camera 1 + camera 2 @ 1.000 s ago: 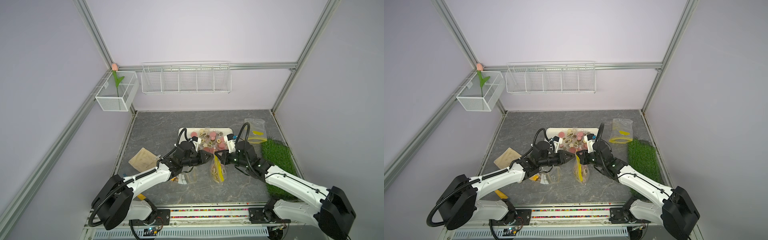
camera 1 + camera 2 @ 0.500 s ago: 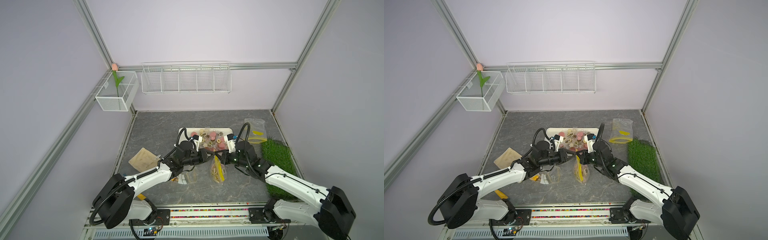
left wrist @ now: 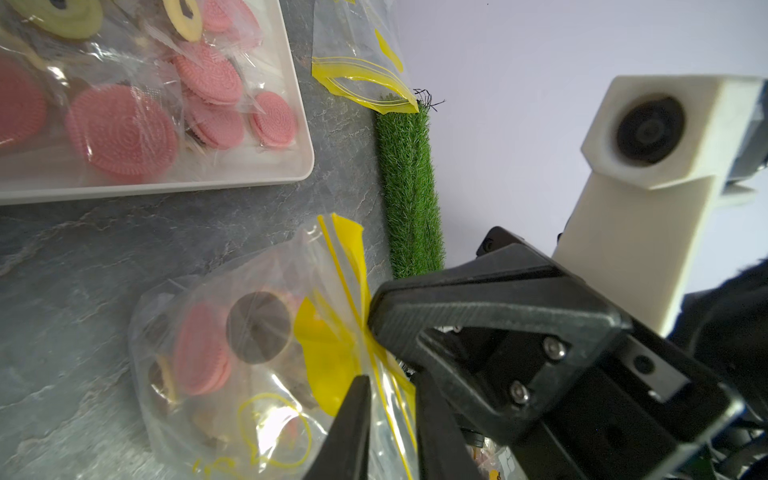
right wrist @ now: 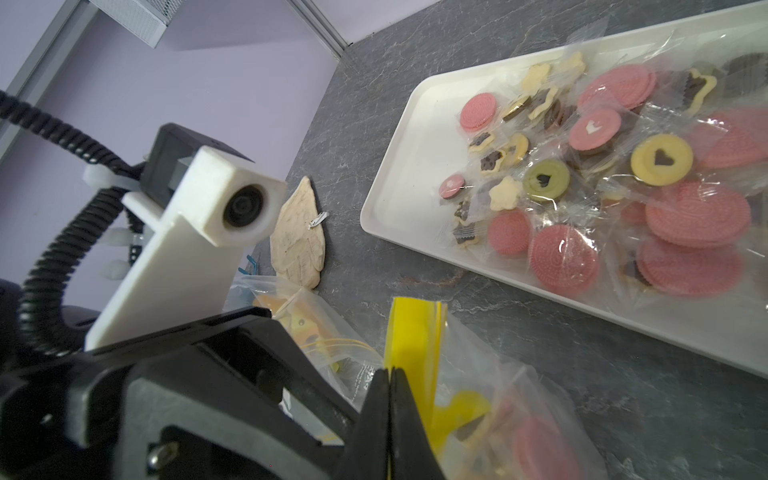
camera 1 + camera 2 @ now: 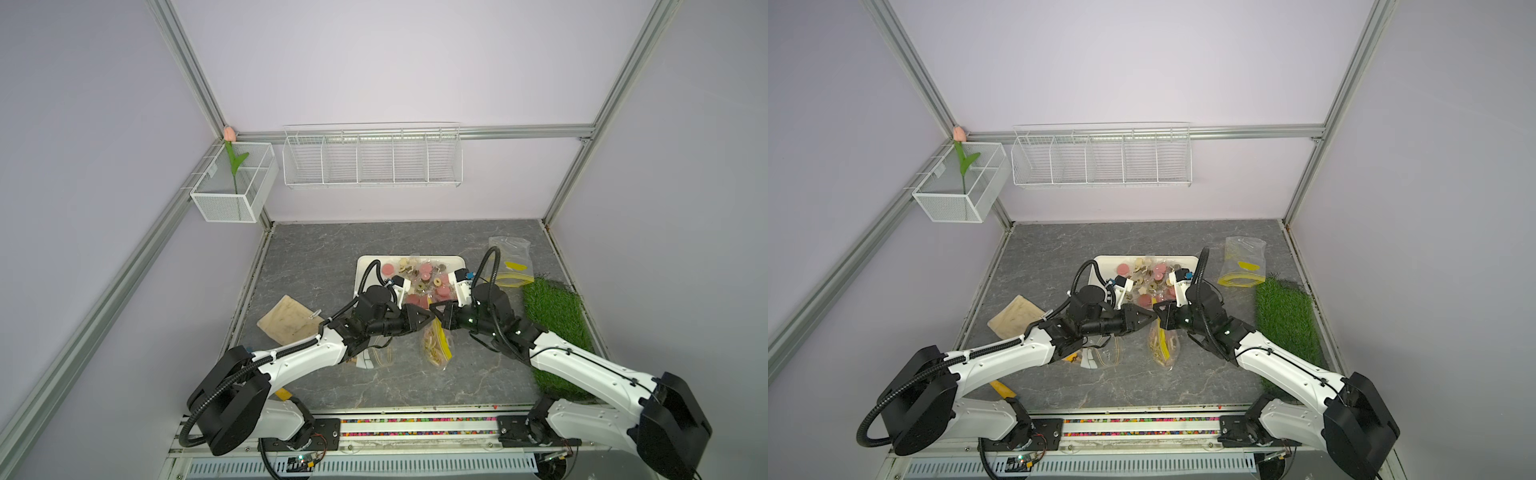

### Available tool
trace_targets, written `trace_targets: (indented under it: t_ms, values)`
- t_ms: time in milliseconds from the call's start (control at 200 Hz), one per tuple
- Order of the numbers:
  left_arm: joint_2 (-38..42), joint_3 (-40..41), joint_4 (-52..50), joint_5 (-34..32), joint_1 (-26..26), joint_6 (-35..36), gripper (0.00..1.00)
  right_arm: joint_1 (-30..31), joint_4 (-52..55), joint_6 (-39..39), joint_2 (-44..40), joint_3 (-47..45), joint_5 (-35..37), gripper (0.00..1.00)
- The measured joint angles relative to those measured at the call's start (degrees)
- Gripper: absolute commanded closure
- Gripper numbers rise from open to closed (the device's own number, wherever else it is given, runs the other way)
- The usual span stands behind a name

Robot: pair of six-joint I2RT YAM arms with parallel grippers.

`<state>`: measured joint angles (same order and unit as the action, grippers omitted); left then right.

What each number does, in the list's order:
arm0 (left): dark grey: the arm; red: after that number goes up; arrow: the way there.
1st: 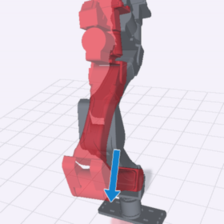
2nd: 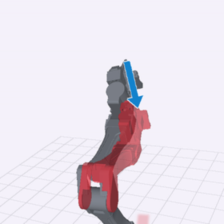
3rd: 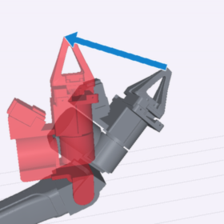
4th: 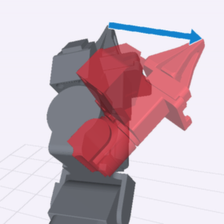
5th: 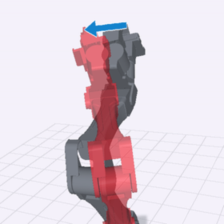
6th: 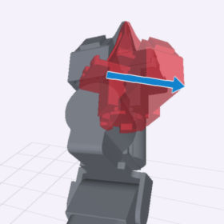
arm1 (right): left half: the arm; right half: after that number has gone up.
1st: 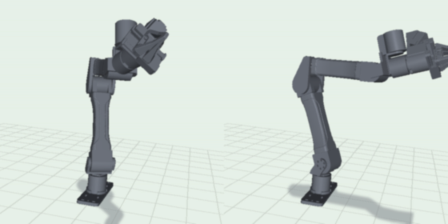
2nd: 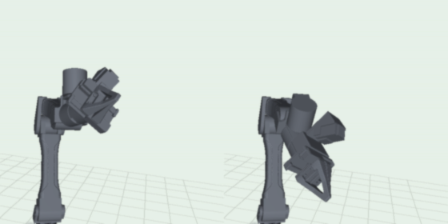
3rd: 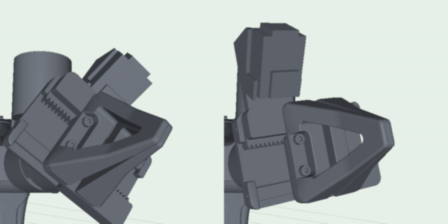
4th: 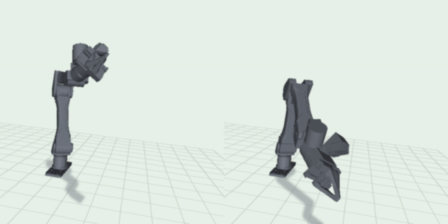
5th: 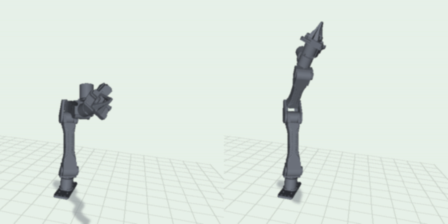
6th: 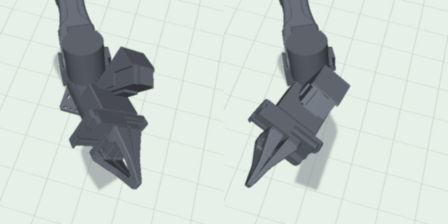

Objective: Pour cookies out of the ziploc bag
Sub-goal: Open the ziploc bag at the center of the board.

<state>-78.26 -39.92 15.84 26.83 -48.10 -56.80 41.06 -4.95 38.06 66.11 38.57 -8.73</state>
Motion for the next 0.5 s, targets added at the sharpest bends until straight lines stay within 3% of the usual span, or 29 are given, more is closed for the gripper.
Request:
trace_targets:
  t_ms: [360,500]
  values:
    - [-1.55,0.0,1.49,-0.24,-0.35,-0.59,0.81,-0.04,-0.57,0.35,-0.2,-0.13,-0.13,0.93]
    - [-1.53,0.0,1.51,-0.24,-0.35,-0.68,0.76,-0.04,-1.03,0.92,-0.2,-0.37,-0.15,0.93]
